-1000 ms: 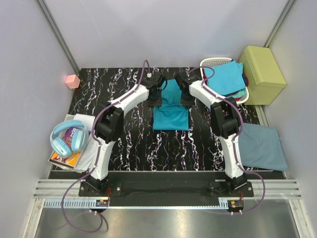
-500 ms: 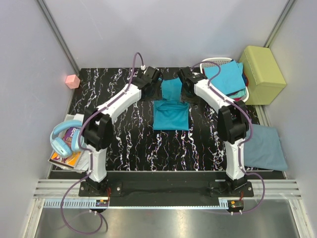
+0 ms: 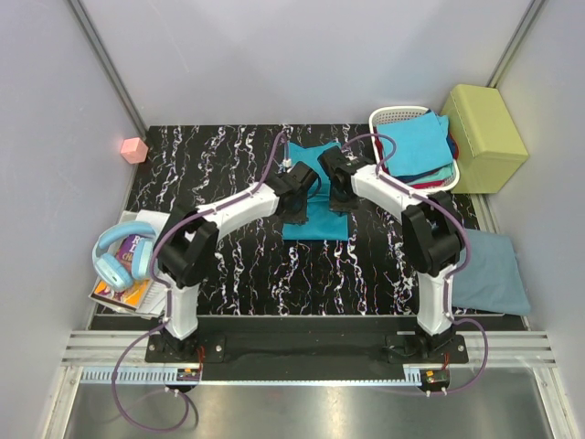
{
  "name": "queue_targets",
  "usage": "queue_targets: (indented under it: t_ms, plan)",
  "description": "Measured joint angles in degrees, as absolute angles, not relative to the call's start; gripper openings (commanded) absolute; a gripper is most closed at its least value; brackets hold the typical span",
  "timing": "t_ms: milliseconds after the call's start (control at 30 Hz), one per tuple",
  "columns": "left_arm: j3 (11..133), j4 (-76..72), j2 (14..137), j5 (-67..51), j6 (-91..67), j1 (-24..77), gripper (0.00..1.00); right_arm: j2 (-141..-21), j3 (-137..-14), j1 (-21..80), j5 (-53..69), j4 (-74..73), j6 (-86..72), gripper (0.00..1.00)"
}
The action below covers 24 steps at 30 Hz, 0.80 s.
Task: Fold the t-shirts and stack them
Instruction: Fold the folded rectangular tshirt in 1/3 of the way
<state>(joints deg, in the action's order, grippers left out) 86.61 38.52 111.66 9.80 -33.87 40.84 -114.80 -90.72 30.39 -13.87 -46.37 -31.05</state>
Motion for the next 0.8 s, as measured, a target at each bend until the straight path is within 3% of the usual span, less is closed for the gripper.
queue_targets:
  t_ms: [800]
  plan:
    - [86.65,34.87,118.67,5.93,-34.35,38.24,0.20,-142.71,-130.34,28.62,-12.38,-51.99,-29.23,0.00]
